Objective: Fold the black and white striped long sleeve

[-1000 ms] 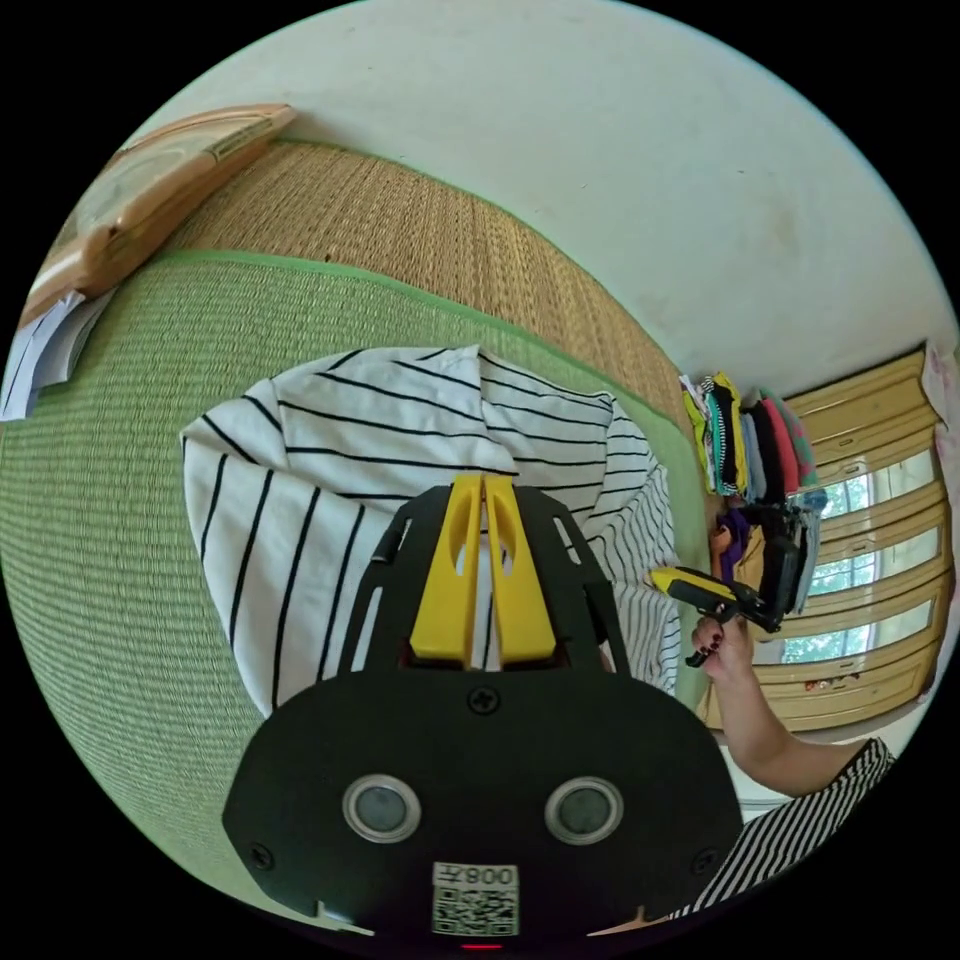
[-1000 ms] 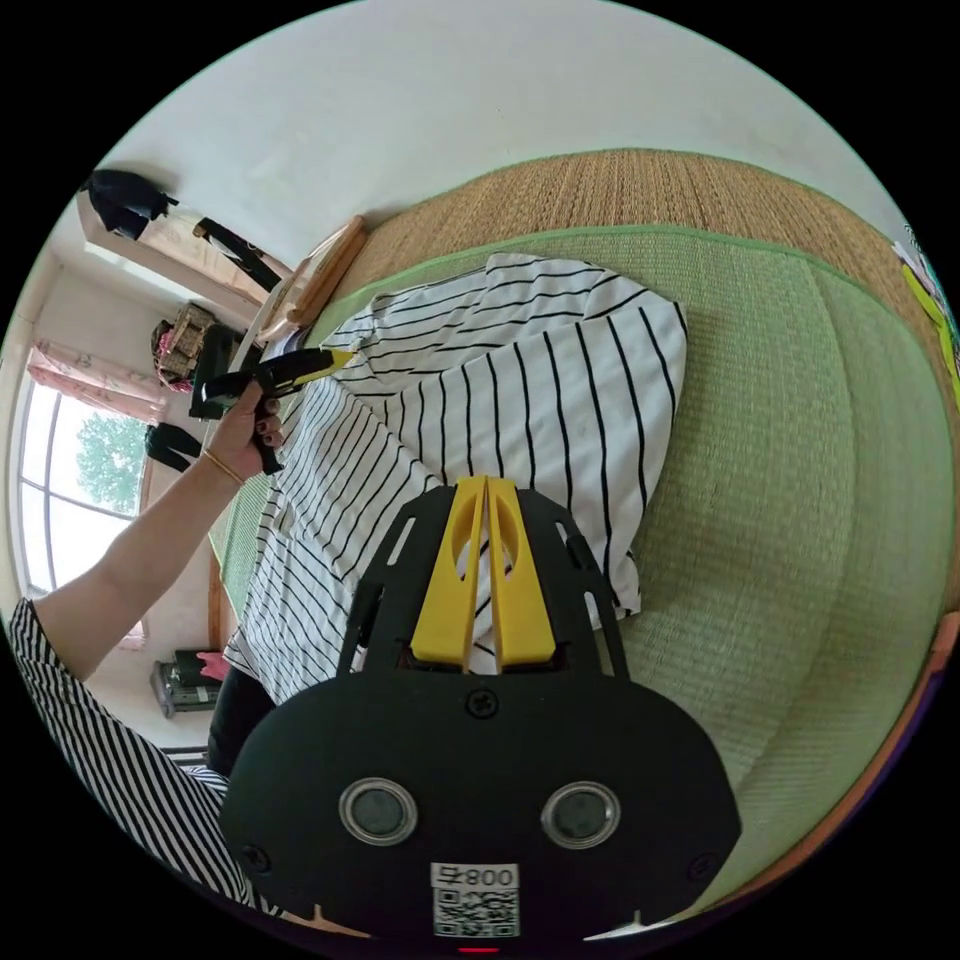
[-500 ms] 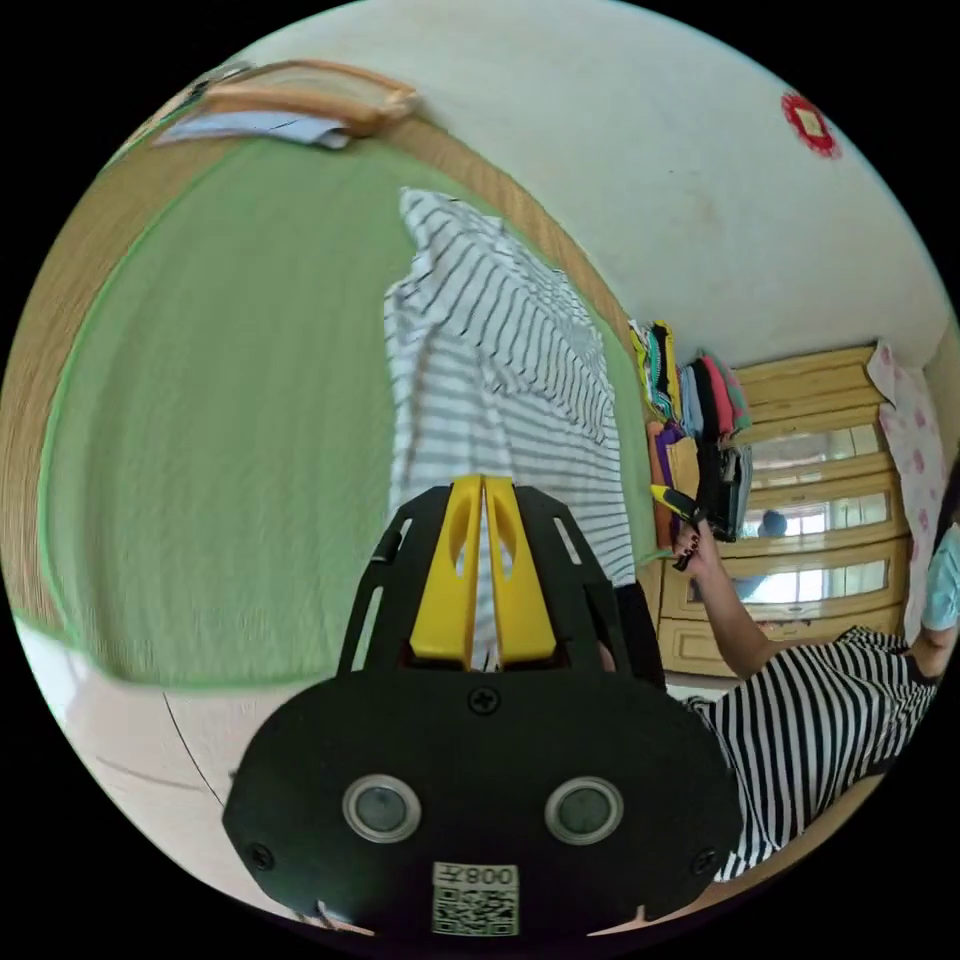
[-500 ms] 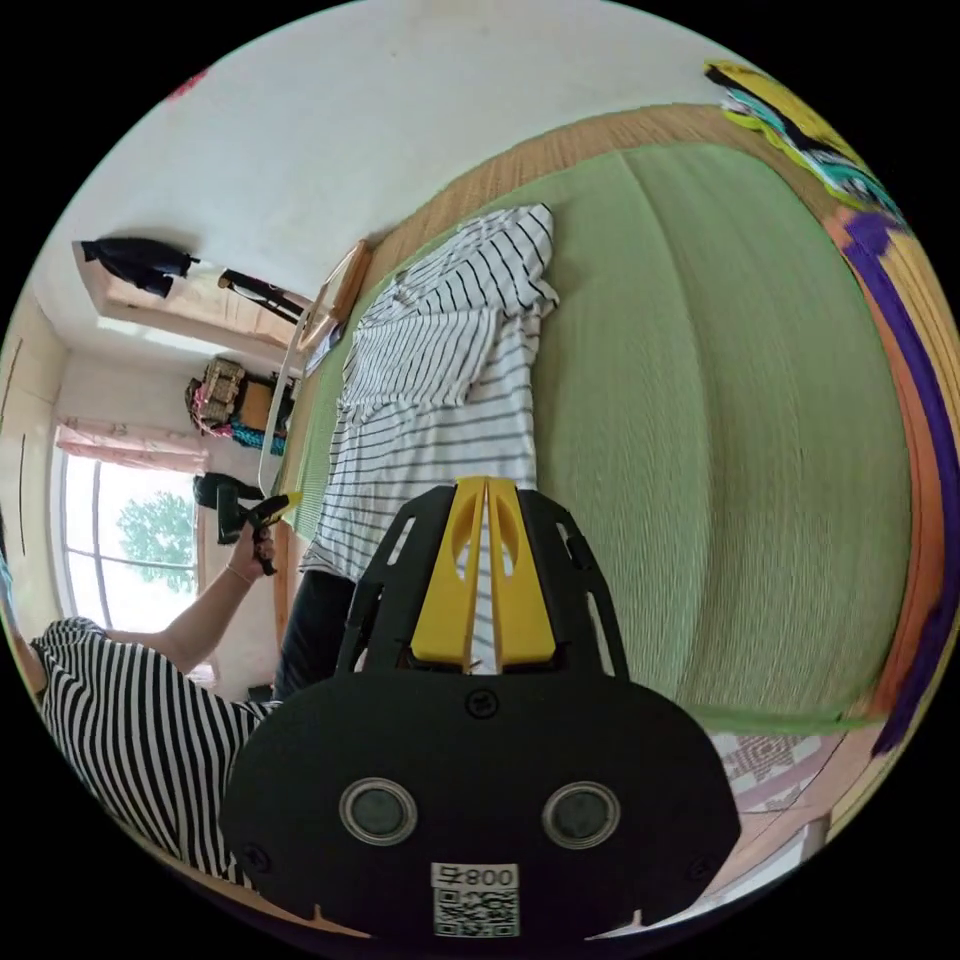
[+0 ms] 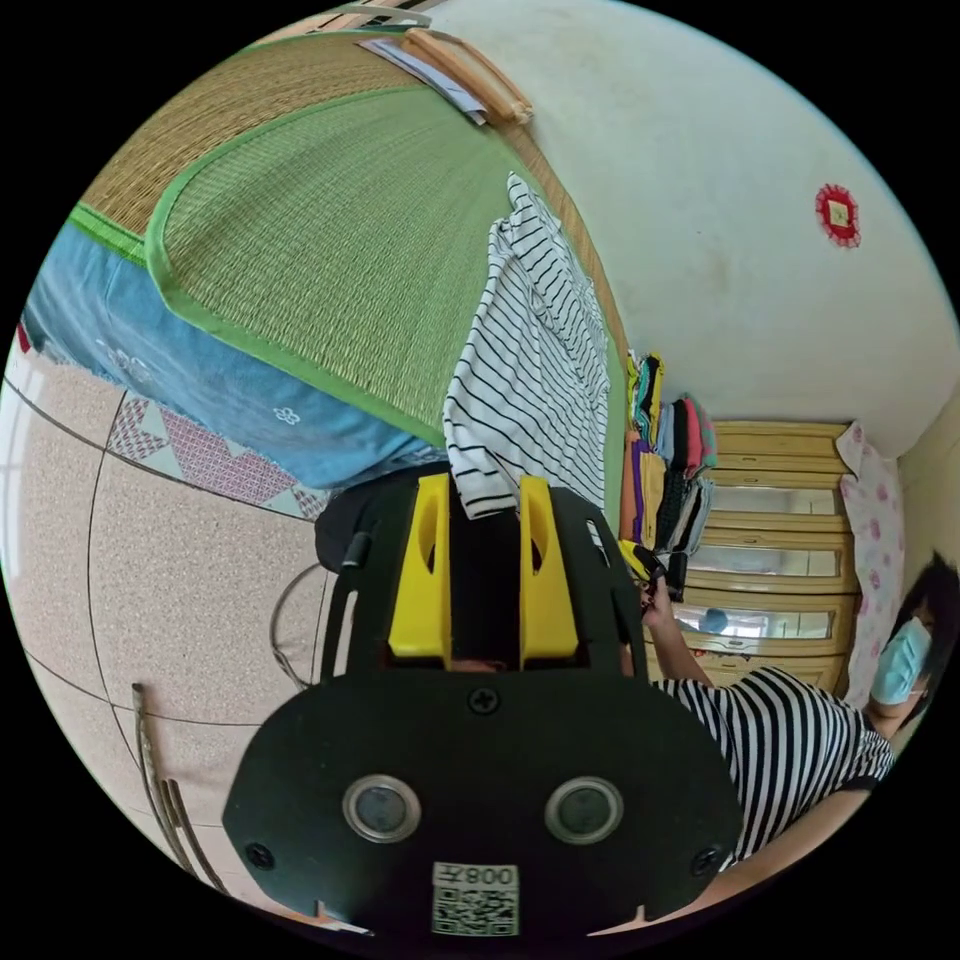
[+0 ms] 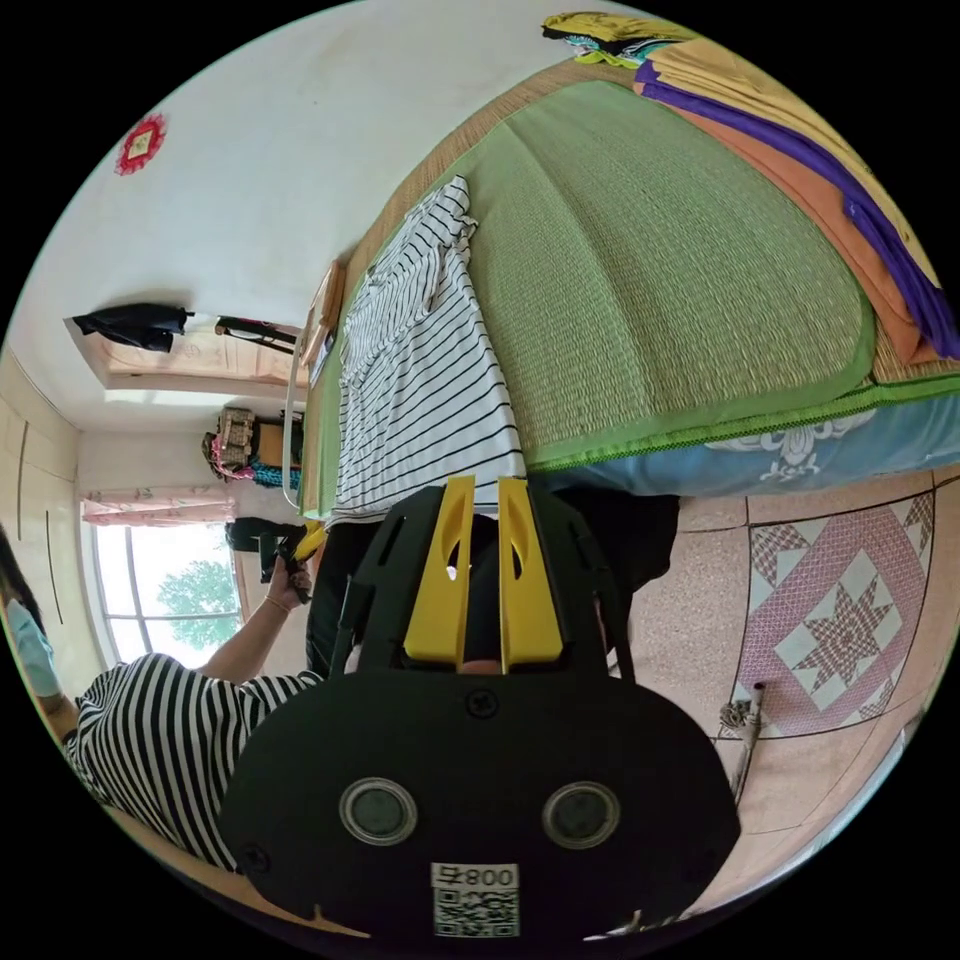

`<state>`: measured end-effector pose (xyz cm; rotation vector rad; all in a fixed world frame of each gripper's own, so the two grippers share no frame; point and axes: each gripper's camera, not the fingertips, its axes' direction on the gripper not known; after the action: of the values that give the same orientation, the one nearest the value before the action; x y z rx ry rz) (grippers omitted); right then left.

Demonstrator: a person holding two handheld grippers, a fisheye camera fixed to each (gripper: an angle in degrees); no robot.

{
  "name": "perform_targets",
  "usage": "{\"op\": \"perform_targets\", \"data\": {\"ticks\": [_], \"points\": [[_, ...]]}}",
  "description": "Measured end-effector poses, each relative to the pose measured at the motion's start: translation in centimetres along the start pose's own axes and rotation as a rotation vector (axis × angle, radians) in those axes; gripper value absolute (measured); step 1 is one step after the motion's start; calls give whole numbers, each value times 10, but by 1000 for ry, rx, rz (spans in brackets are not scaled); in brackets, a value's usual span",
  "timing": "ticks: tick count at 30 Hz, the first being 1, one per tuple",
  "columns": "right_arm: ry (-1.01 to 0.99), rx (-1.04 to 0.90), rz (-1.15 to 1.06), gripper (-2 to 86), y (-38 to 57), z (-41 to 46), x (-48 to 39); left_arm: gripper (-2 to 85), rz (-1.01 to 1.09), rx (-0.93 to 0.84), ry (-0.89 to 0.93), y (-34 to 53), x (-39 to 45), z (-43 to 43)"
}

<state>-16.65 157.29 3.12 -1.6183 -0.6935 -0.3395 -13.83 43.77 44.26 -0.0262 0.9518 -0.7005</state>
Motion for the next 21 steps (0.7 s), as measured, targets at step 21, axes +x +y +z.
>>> {"op": "perform_targets", "data": {"ticks": [21], "points": [[147, -104, -107, 86, 15, 34, -4, 27, 3, -141, -79, 24, -85, 89]]}}
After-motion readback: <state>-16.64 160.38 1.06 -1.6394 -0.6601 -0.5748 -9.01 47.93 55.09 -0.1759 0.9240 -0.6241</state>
